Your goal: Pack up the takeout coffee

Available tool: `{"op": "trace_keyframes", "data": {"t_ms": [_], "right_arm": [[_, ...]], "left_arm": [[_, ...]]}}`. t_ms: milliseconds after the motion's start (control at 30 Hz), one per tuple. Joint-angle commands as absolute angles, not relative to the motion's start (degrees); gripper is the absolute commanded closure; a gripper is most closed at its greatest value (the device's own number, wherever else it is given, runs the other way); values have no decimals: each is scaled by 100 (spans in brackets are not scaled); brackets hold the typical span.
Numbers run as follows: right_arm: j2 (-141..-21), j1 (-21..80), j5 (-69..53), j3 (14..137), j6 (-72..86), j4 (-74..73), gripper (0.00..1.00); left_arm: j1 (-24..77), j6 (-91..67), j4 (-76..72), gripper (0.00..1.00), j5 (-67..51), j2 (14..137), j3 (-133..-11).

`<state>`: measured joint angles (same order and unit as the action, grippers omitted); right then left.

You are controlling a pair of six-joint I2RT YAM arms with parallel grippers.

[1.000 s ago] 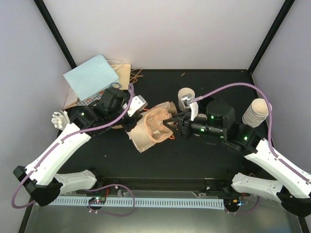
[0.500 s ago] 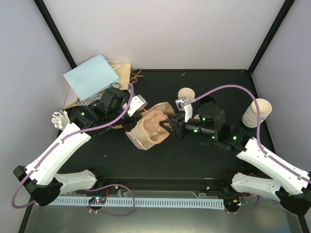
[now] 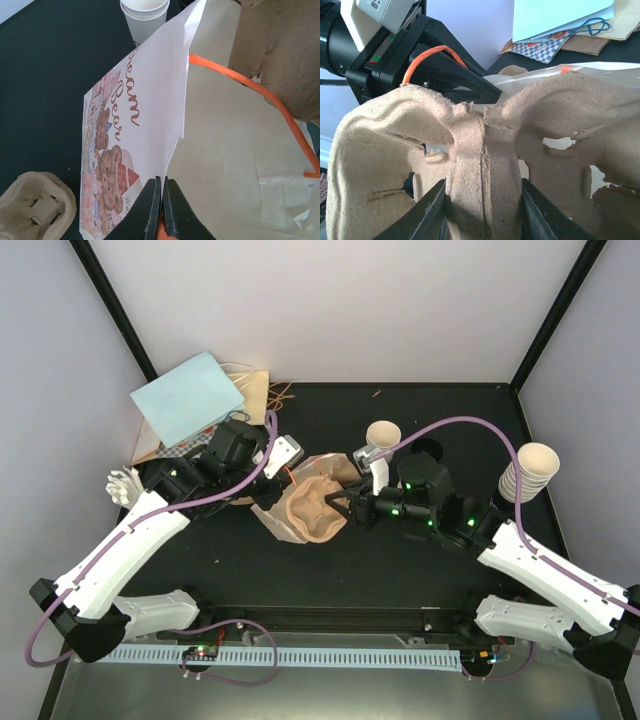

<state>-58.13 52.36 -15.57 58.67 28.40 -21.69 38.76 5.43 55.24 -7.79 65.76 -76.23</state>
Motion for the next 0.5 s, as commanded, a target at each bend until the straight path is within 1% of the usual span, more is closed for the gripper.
{"op": "trace_keyframes", "data": {"t_ms": [0,467], "right_arm": [[-5801,5221,-1646,5820,2695,-2254,65],[-5731,5221,-1581,5972,2811,-2370,66]], "left_arm": [[3911,484,5392,98,-738,6667,-7761],[3911,468,5340,98,-637,6818,-7887]]}}
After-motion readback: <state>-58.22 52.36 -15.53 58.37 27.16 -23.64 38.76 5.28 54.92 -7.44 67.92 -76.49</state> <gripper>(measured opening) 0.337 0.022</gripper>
